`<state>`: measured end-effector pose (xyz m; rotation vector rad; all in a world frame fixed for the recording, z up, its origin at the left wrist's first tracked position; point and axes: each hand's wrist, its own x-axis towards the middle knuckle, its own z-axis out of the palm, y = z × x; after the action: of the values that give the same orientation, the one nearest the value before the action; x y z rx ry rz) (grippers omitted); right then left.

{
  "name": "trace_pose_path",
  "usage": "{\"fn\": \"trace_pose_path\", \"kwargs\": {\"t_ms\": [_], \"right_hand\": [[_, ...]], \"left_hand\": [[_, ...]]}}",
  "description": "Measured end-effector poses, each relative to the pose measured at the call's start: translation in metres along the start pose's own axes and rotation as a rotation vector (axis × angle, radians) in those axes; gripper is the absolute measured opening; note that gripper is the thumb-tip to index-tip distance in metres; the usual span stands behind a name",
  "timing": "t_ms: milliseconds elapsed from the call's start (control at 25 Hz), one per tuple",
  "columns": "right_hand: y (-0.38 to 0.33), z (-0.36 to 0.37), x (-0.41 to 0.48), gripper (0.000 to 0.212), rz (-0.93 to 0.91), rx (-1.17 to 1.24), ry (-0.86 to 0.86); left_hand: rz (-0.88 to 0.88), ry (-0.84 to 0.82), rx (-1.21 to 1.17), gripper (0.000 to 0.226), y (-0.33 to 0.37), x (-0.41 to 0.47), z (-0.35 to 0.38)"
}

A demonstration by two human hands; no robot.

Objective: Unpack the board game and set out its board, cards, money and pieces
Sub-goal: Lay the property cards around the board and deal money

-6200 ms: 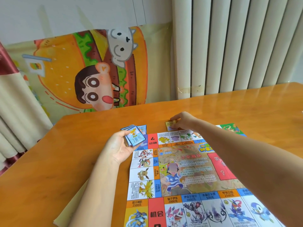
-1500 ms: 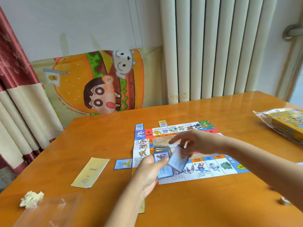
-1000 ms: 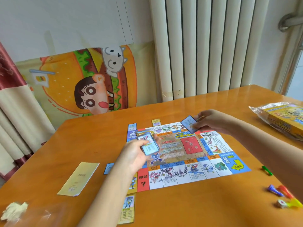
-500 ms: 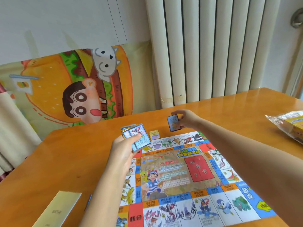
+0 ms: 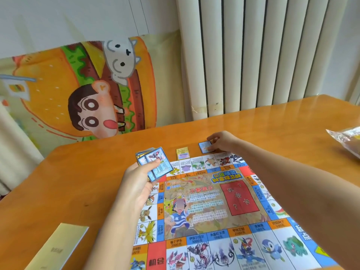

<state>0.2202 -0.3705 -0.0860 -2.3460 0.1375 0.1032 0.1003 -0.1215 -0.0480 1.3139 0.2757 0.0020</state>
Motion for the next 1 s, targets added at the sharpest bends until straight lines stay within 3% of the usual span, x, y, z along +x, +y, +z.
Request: {"fn": "trace_pose_path", "kwargs": {"t_ms": [600,760,1000], "right_hand": [[0.002,-0.004,0.0,0.048,-0.047,-0.033,-0.089],[0.001,-0.005,-0.001,0.049,-0.044,-0.025,-0.1],[-0.024,-0.018,-0.014,0.029,-0.201,0.218,0.063]], "left_hand": [[-0.02,-0.054,0.011,0.011,0.008,-0.008,0.003],[-0.094,-0.077,0.011,0.016,0.008,-0.008,0.002],[-0.135,-0.161,0.058,0.031,0.003,-0.004,-0.002]]}}
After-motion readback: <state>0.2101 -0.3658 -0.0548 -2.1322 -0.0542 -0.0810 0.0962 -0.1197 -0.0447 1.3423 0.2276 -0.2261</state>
